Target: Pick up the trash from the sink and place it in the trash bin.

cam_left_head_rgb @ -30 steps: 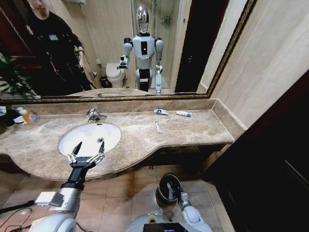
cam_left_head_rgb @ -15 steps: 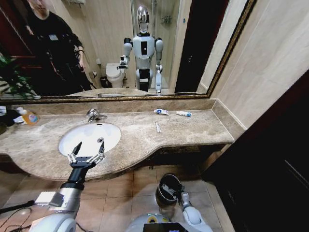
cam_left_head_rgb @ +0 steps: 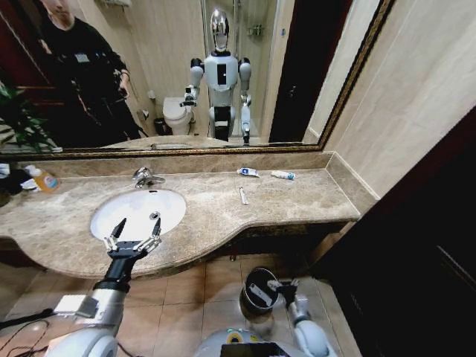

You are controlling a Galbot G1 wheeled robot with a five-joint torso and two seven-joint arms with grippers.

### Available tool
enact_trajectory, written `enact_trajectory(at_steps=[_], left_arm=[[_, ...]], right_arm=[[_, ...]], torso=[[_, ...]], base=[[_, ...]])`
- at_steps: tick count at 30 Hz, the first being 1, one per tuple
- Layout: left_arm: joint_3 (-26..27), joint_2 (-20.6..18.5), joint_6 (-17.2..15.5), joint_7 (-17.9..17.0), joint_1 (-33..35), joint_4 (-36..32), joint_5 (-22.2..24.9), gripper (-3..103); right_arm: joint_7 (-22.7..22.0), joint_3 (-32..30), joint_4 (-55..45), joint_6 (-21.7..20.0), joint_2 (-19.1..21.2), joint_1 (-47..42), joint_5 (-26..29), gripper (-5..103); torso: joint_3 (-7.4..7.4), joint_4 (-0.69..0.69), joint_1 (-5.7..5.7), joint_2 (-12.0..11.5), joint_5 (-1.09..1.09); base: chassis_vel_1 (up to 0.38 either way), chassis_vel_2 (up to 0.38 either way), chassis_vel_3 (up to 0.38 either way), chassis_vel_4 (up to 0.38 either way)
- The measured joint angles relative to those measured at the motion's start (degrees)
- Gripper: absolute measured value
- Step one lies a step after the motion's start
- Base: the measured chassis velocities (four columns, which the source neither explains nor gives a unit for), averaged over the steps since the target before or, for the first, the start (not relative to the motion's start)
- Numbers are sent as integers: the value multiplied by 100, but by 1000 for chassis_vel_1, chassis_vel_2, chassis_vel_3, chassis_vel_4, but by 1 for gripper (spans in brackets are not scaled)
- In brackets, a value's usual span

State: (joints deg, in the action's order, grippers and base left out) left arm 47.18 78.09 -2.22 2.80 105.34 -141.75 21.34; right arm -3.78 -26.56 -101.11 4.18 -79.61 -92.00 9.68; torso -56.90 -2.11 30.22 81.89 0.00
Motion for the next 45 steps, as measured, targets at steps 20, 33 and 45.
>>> enact_trajectory(at_steps=[20,33,45], left_arm=[[-1,0,0,0,0,0,0,100],[-1,0,0,0,0,0,0,100],[0,0,0,0,0,0,0,100]], right_arm=[[-172,1021,-1117,-1693,991,2536,1010,100],[-83,2417,1257,-2064,698,5081,1573,100],[-87,2595,2227,-2027,372,5502,1471,83]], torso=[[-1,0,1,-1,-1],[-1,-1,2,-2,-1],[0,0,1,-2,-1]], base=[[0,0,0,0],[0,0,0,0],[0,0,0,0]])
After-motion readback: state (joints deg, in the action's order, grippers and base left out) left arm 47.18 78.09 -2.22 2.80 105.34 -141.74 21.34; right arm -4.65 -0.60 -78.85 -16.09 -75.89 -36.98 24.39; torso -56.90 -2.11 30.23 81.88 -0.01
